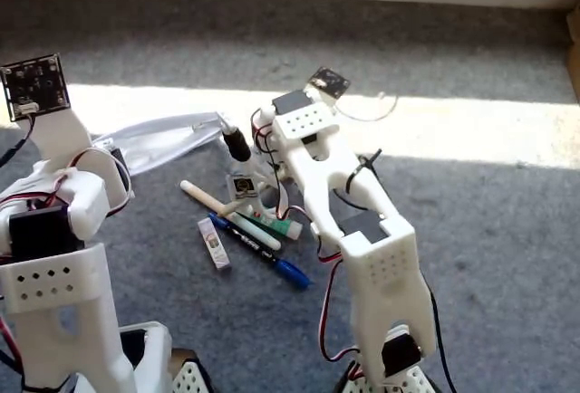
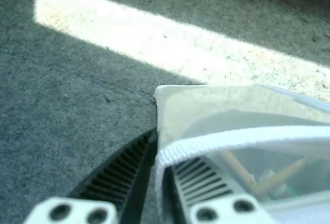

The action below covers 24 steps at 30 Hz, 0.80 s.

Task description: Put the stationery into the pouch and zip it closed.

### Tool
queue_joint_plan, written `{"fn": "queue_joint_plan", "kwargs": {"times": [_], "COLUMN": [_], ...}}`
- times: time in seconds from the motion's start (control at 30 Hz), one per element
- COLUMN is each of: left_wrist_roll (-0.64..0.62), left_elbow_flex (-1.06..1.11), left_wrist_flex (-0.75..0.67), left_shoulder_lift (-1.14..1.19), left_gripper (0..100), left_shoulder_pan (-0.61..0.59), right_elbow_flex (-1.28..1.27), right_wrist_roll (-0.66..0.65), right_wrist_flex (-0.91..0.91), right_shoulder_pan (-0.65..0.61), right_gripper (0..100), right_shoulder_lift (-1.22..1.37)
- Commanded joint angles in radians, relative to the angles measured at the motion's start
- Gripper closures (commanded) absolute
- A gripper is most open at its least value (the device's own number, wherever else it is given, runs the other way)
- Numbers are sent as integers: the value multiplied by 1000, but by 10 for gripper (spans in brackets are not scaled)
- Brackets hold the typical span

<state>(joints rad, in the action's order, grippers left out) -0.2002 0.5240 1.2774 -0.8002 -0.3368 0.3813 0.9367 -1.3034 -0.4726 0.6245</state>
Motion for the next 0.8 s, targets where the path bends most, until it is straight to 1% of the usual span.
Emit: {"fn": "queue_joint_plan", "kwargs": {"times": [0.0,0.1,0.27,0.57,0.77], "left_wrist_roll": [-8,-8,-6,-6,-6], "left_elbow_flex": [8,8,8,8,8], "left_wrist_flex": [-9,-9,-9,-9,-9], "left_shoulder_lift": [18,18,18,18,18], "left_gripper": [994,994,994,994,994], "left_shoulder_pan": [-13,-13,-13,-13,-13], "right_elbow_flex": [47,45,48,45,91], "right_wrist_roll": [11,11,11,11,11], "right_wrist_flex": [-2,-2,-2,-12,-91], "right_shoulder_pan": [10,10,12,12,38], "right_gripper": [836,844,930,936,936], "right_shoulder_lift": [-7,-7,-7,-13,-15]}}
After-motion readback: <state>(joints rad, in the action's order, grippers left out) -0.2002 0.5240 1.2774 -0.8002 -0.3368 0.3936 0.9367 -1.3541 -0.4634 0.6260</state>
